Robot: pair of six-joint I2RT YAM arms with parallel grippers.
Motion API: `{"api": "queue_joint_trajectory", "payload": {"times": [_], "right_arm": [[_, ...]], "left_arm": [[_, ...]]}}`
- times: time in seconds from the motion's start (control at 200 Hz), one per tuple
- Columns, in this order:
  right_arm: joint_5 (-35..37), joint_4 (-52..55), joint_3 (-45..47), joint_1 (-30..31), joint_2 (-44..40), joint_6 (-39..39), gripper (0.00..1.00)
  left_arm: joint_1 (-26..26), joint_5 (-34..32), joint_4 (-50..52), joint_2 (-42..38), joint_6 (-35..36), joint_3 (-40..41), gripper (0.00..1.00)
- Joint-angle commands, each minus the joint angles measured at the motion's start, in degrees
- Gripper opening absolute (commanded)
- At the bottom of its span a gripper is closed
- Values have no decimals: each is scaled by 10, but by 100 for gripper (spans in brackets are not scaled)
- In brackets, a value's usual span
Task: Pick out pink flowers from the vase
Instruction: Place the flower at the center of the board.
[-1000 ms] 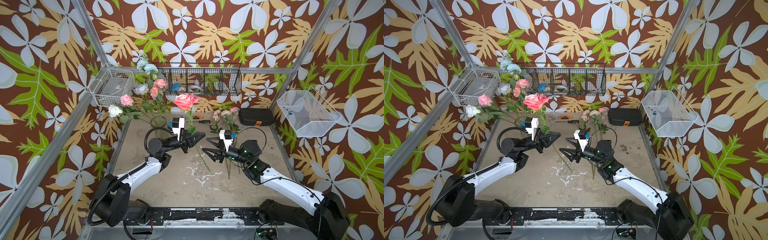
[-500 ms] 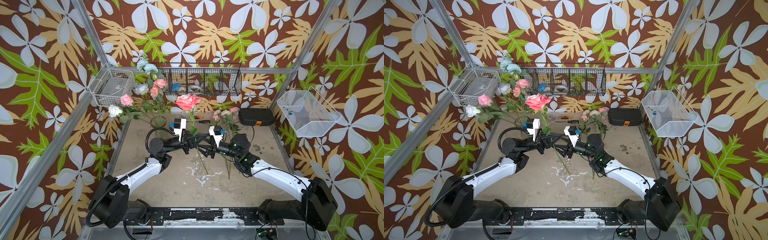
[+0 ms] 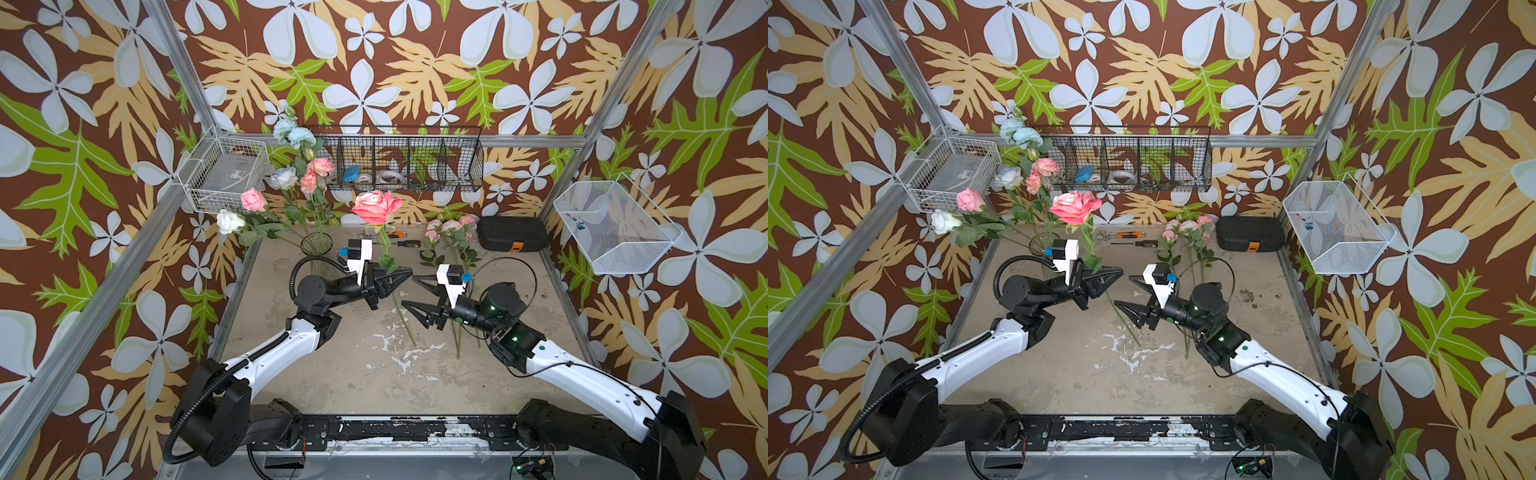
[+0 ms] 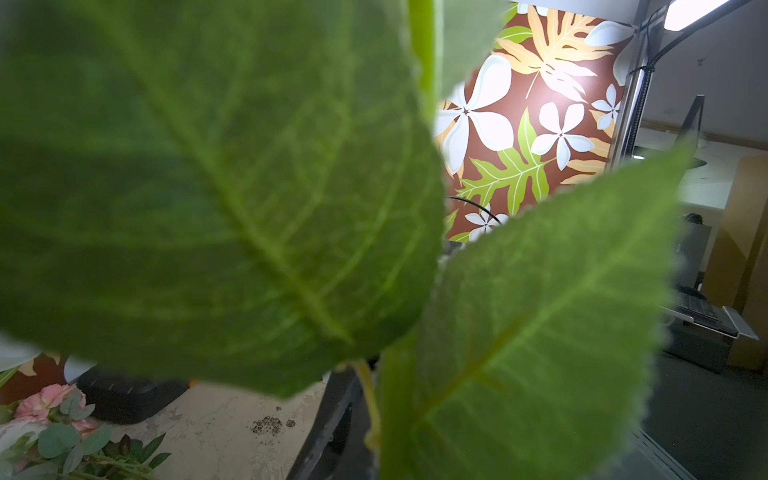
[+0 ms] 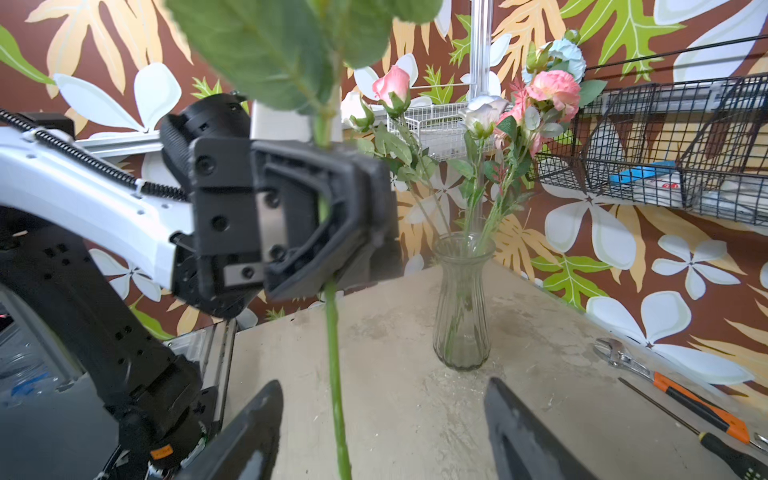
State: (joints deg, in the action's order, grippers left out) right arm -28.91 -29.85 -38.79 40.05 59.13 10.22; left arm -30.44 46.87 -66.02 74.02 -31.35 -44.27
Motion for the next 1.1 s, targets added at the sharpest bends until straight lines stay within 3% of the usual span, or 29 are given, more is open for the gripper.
{"api": "queue_joint_trajectory", "payload": {"times": [0.0, 0.275, 0.42, 0.495, 0.816, 0.981, 1.091], "right_arm": [[-10, -16, 25, 0, -26, 6, 89], [-47, -60, -50, 8, 98, 30, 87], [-25, -41, -94, 45, 142, 0, 77], [-19, -51, -104, 53, 159, 0, 69], [13, -62, -106, 53, 167, -4, 11], [26, -50, -108, 54, 162, -5, 2], [35, -48, -105, 54, 161, -5, 0]], "left_arm": [[1, -6, 2, -3, 15, 2, 0], [1, -1, -20, 0, 2, 7, 0], [0, -8, -4, -4, 15, 8, 0], [1, -8, -3, -3, 16, 8, 0], [1, -11, -11, -4, 15, 9, 0], [1, -18, -19, -7, 15, 14, 0], [1, -24, -24, -8, 19, 16, 17]]}}
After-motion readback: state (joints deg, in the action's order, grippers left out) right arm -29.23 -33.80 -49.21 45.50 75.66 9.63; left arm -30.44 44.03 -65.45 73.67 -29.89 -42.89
